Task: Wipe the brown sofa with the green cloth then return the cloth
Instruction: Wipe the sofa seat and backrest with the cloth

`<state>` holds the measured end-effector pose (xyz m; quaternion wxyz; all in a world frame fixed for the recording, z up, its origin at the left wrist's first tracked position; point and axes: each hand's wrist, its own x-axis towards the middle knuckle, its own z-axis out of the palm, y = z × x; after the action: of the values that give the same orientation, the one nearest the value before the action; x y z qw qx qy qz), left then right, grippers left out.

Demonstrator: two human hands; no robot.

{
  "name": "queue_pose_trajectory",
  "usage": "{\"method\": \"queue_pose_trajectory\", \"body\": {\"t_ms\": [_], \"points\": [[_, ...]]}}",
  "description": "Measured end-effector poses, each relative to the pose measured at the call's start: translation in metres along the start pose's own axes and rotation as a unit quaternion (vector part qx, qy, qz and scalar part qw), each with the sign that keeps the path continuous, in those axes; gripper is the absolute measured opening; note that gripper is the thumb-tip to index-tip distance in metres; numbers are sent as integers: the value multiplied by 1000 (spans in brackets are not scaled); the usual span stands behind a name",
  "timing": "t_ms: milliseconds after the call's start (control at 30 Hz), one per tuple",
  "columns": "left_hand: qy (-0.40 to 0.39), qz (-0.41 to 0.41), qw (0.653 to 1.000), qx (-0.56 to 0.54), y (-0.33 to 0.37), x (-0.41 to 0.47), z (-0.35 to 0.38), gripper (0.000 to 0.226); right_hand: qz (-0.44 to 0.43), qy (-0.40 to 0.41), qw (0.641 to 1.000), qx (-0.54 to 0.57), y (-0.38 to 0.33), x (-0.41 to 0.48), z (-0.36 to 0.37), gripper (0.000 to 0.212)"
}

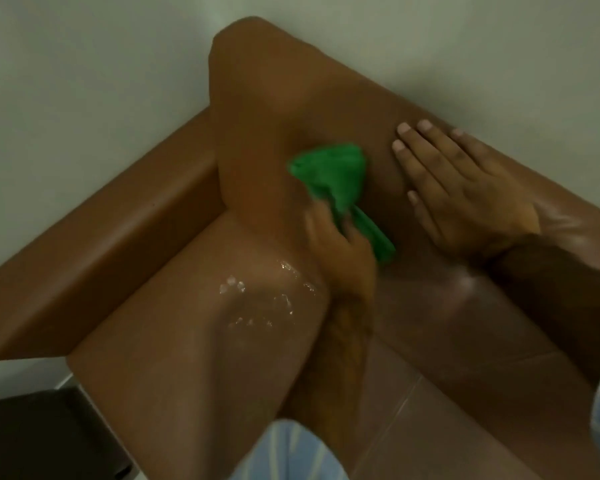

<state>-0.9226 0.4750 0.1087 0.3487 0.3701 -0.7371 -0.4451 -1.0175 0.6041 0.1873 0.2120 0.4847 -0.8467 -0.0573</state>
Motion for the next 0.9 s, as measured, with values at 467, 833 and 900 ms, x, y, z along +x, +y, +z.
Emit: {"method": "queue_pose_trajectory", "body": {"t_ms": [467,833,900], "points": [[104,-224,969,-13,-76,79,12,29,17,-8,1000,-6,0,-4,6,62],[-280,86,928,231,-135,-24,-47,41,78,25,996,-19,-14,-6,12,58],[-203,18,930,305,-171,27,-74,44,81,29,996,-24,-12,-7,13,58]]}}
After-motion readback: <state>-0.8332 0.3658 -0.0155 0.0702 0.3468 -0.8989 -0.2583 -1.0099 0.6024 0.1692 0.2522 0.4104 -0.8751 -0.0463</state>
